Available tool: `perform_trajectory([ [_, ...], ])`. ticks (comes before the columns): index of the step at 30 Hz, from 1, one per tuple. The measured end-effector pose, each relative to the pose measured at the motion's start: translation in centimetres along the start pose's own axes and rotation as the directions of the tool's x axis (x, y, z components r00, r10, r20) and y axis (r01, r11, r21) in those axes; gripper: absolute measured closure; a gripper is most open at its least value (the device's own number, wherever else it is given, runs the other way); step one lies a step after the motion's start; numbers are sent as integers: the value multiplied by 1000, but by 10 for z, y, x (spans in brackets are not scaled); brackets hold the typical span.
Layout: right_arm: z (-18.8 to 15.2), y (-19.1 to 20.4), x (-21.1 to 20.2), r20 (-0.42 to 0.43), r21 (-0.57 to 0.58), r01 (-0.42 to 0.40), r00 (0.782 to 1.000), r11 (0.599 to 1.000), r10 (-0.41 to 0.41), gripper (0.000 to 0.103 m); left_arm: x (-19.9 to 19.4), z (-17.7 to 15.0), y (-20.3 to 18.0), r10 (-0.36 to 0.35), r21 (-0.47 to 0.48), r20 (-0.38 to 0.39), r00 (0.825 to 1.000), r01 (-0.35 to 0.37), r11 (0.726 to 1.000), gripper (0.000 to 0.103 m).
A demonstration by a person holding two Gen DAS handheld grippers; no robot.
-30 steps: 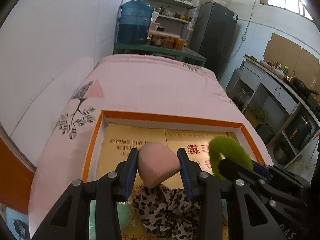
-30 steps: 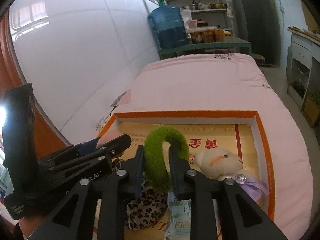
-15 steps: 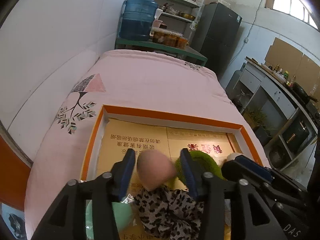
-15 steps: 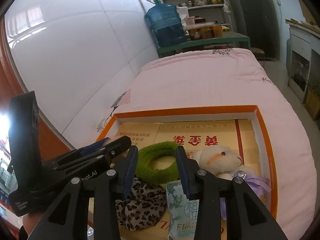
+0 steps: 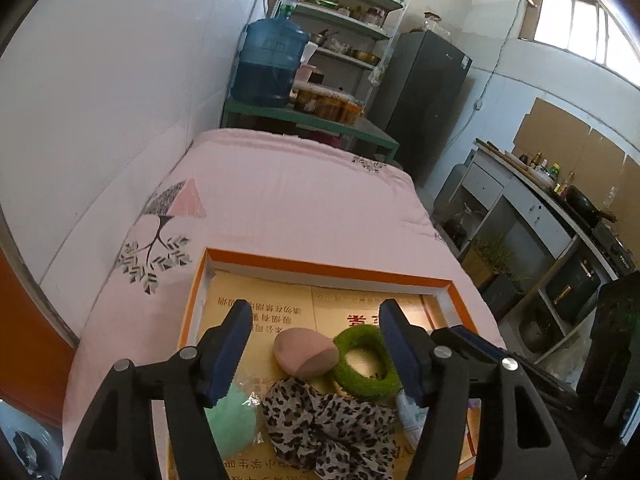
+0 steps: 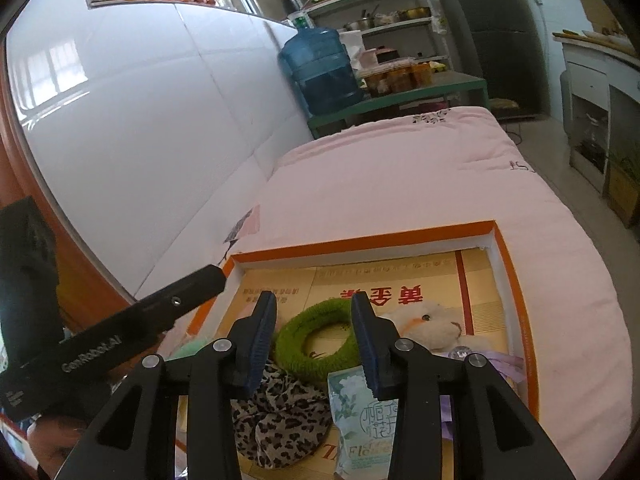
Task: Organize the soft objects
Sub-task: 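Open both tools and lift them back toward the remaining items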
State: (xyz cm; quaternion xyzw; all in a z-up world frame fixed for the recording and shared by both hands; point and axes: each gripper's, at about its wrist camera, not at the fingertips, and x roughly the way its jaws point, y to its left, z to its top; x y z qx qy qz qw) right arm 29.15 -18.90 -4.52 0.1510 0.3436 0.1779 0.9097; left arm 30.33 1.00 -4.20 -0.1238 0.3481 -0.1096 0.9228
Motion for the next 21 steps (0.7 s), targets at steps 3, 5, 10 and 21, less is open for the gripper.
perform_trajectory([
  [3, -1, 1, -3, 4, 2, -2, 1000, 1000, 2, 63, -6, 3, -5, 3, 18, 15, 1000, -3, 1000, 38],
  [5, -1, 1, -5, 11, 5, -2, 1000, 1000, 2, 63, -10, 4, -9, 6, 31, 25, 1000, -7, 999, 38],
  [10, -1, 1, -14, 34, 3, 5, 999, 1000, -6, 63, -25, 4, -22, 6, 64, 62, 998, -10, 998, 38],
  [21, 2, 5, -44, 95, 0, 64, 993, 998, -64, 63, -50, 2, -50, 57, 160, 149, 987, -81, 984, 38],
])
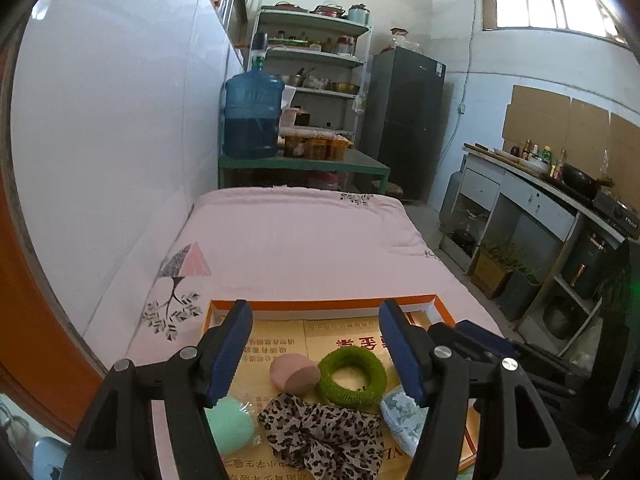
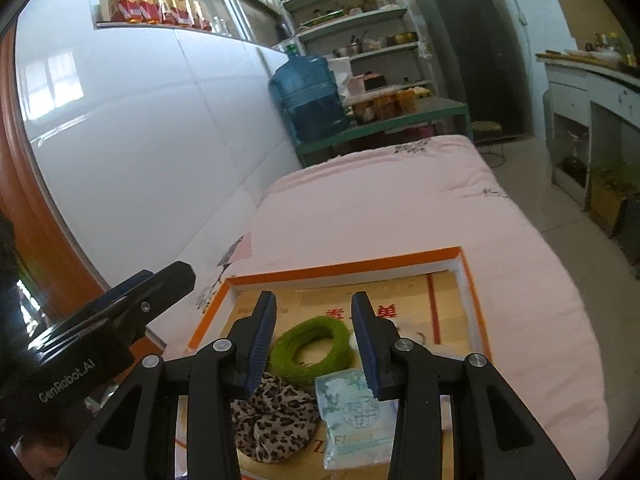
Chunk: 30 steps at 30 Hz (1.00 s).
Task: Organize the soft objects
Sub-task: 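Open both tools and lift them back toward the remaining items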
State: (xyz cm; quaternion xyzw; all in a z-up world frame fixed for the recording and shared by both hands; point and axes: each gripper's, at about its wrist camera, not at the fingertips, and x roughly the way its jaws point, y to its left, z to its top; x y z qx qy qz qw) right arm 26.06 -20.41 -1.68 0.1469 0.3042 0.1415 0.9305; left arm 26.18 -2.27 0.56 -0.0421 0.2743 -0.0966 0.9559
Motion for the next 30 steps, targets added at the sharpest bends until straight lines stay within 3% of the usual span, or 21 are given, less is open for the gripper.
perform_trajectory([
  [6, 1, 5, -13, 14, -12, 34, 999, 999, -34, 63, -17, 0, -12, 22, 41, 36, 999, -23, 999, 38],
  [21, 2, 26, -40, 45, -41, -4, 999, 999, 5, 63, -53, -10, -11, 29, 20, 66, 997, -30, 999, 38],
  [30, -28, 39, -65, 37, -94, 43, 999, 995, -39, 63, -98, -34, 21, 86, -32, 77, 993, -84, 996, 38],
])
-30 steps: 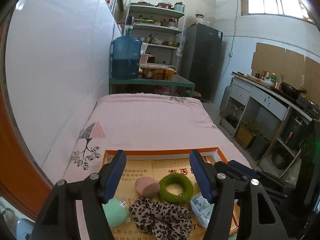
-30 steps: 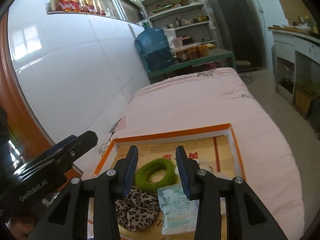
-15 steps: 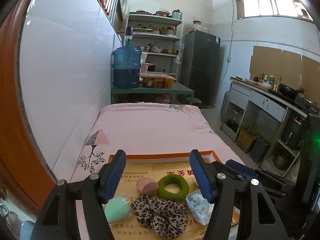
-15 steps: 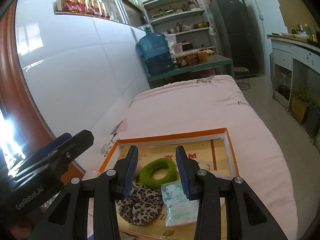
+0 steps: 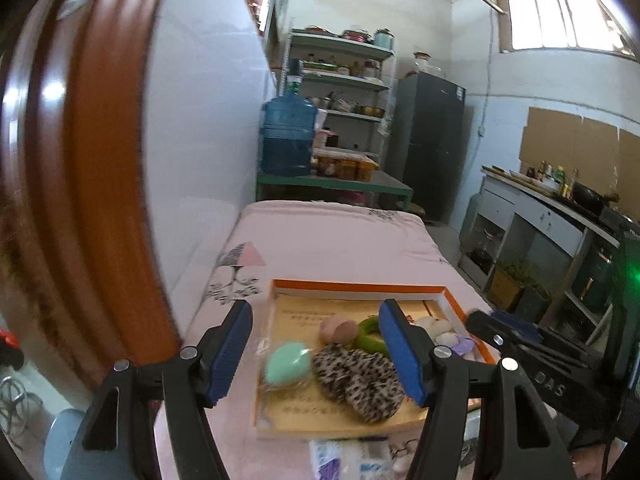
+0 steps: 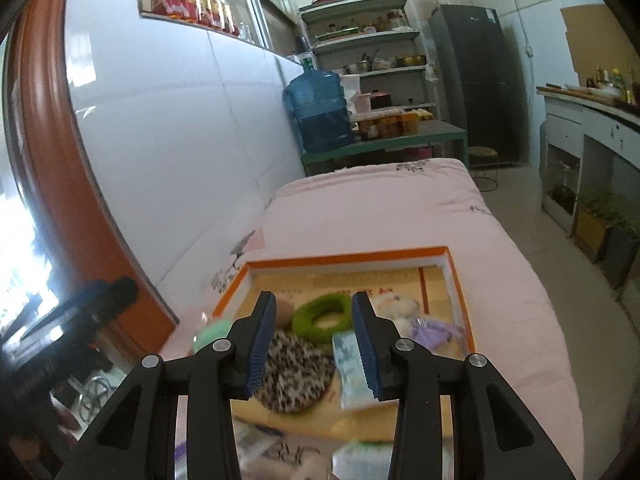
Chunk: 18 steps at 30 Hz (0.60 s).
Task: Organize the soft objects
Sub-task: 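Open both tools and lift them back toward the remaining items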
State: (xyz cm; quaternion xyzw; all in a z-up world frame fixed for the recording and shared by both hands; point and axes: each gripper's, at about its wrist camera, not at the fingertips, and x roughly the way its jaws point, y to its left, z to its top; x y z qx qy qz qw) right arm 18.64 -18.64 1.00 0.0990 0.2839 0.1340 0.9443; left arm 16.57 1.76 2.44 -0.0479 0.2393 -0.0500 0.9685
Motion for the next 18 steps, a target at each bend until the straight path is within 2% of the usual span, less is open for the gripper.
perform_trajectory([
  [5, -28, 0, -18, -49, -9, 23, 999, 1000, -23, 63, -22, -6, 14, 19, -18, 31, 999, -18, 1000, 38],
  [9, -49, -10, -36, -99, 19, 45, 994, 999, -43, 63, -35, -11, 14, 1, -25, 38, 999, 0, 1000, 38],
  [18, -69, -22, -80, -93, 48, 69, 994, 996, -65, 63, -52, -40, 1, -39, 3, 2, 999, 39, 999, 38],
])
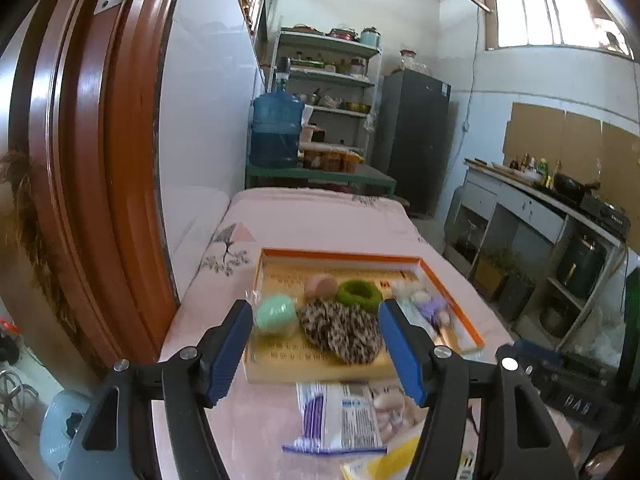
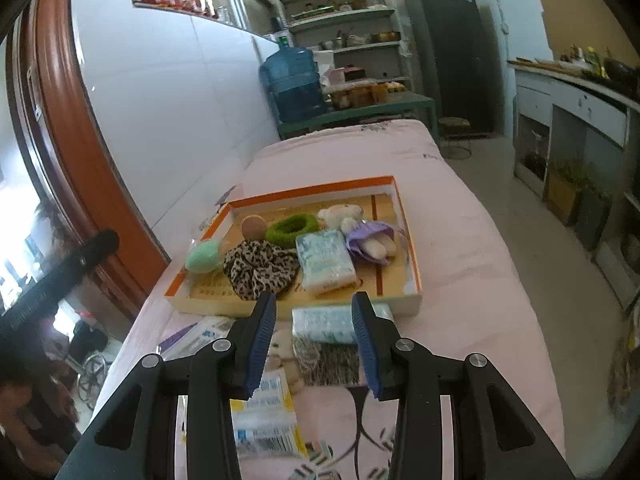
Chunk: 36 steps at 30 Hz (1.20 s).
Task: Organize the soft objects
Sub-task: 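Open both tools and lift them back toward the remaining items, then grasp the yellow wet-wipe pack with left tool while right tool grasps tissue pack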
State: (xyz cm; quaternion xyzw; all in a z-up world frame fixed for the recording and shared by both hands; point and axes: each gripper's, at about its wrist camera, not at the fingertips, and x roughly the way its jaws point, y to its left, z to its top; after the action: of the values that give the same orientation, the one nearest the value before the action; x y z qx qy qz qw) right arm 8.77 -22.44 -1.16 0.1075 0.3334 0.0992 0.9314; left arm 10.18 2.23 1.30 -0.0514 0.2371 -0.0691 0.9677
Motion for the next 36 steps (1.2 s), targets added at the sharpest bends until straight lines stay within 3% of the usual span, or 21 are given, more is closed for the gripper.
perform_trajectory([
  [17, -39, -1, -13, -53, -16, 8, 999, 1000, -9, 62, -18, -50, 17, -2, -27, -62, 998, 1, 1000, 38],
  [22, -50, -3, -8, -78, -20, 3, 997, 1000, -4, 62, -21, -65, 20, -53, -42, -76, 996, 50, 998, 38],
  [26, -55, -11, -3, -102, 10, 2, 995, 1000, -1, 62, -21, -80, 12, -107, -26, -123, 987, 105, 994, 38],
  [36, -59, -11, 4, -109, 12, -14, 994, 1000, 16, 62, 4, -116, -12, -210, -23, -266, 941, 212, 977, 38],
])
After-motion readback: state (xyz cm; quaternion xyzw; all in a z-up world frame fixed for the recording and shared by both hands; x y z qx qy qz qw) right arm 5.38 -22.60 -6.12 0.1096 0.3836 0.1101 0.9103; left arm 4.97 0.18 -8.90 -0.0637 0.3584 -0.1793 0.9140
